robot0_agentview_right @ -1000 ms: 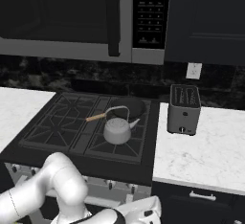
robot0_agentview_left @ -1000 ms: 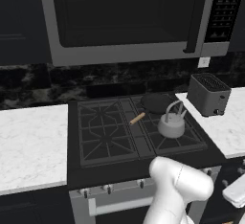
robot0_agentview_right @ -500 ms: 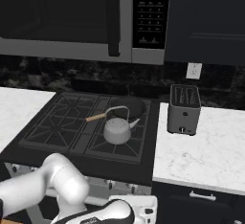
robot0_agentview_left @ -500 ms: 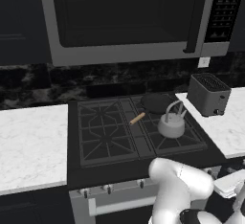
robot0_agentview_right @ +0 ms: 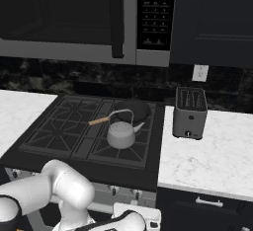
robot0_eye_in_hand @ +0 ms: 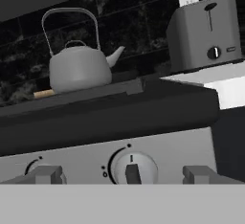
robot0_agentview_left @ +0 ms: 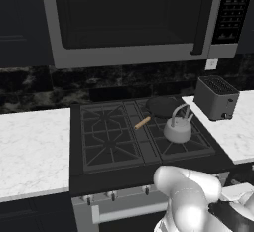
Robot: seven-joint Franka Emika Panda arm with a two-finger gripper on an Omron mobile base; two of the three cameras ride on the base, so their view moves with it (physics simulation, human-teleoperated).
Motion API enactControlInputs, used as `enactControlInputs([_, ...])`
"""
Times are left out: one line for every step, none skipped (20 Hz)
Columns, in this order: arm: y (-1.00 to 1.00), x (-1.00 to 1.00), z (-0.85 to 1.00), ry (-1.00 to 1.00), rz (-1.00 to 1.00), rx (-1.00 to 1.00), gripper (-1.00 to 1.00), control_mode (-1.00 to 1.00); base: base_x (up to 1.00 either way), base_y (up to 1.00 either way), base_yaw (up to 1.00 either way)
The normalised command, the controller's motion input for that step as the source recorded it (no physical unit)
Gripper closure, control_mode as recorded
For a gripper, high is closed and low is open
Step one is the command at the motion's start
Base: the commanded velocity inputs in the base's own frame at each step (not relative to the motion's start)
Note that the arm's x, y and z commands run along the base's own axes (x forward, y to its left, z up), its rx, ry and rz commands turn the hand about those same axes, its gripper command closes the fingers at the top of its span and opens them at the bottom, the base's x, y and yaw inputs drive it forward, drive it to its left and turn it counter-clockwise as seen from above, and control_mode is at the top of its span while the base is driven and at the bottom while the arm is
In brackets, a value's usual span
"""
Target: Pick the kettle from the counter and place it on a stove burner. Then turn the burner on.
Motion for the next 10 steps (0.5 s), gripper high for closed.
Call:
enactControlInputs([0.0, 0.0, -0.51, -0.15, 0.0, 0.0, -1.0, -1.0, 0.0, 0.0, 0.0])
enactControlInputs([0.0, 0.0, -0.45, -0.16, 0.0, 0.0, -1.0, -1.0, 0.0, 0.0, 0.0])
enactControlInputs([0.0, 0.0, -0.36, -0.19, 0.0, -0.02, -1.0, -1.0, 0.0, 0.0, 0.0])
enactControlInputs([0.0, 0.03, -0.35, -0.21, 0.0, -0.07, -1.0, -1.0, 0.0, 0.0, 0.0])
enactControlInputs([0.0, 0.11, -0.29, -0.2, 0.0, -0.05, -1.0, -1.0, 0.0, 0.0, 0.0])
enactControlInputs([0.0, 0.17, -0.3, -0.2, 0.0, -0.06, -1.0, -1.0, 0.0, 0.0, 0.0])
enactControlInputs([0.0, 0.15, -0.29, -0.23, 0.0, -0.07, -1.0, -1.0, 0.0, 0.0, 0.0])
enactControlInputs([0.0, 0.14, -0.27, -0.25, 0.0, -0.07, -1.0, -1.0, 0.0, 0.0, 0.0])
enactControlInputs([0.0, 0.16, -0.29, -0.25, 0.0, -0.08, -1.0, -1.0, 0.0, 0.0, 0.0])
enactControlInputs([0.0, 0.22, -0.29, -0.24, 0.0, -0.09, -1.0, -1.0, 0.0, 0.0, 0.0])
